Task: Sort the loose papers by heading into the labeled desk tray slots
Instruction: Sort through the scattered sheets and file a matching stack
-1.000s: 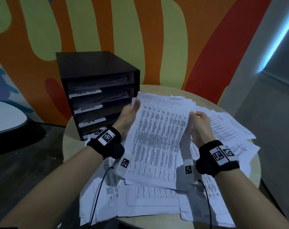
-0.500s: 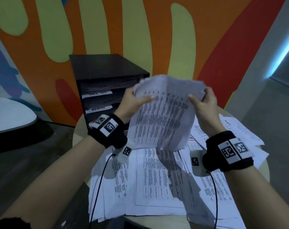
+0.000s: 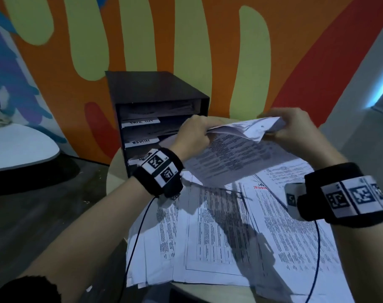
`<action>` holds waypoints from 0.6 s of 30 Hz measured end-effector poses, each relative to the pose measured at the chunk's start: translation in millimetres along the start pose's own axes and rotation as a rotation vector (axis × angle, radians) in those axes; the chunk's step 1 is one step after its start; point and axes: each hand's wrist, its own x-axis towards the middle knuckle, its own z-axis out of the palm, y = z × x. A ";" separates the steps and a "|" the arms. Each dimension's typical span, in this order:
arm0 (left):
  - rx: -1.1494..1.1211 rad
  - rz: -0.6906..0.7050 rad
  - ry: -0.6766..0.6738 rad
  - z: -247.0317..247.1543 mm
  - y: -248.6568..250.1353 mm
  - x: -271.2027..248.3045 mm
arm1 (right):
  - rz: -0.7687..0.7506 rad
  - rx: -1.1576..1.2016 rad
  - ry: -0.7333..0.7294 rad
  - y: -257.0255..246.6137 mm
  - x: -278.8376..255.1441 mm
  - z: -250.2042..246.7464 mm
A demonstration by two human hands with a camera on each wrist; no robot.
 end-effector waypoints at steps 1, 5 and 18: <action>-0.003 0.011 -0.003 -2.0 1.2 0.1 | -0.003 0.003 -0.024 4.7 1.0 2.7; -0.057 -0.060 0.093 -23.1 -4.2 -11.2 | 0.033 0.140 -0.025 22.2 -7.1 13.8; 0.557 -0.370 0.255 -105.3 -92.6 -48.0 | 0.854 0.554 -0.387 68.6 -42.4 82.9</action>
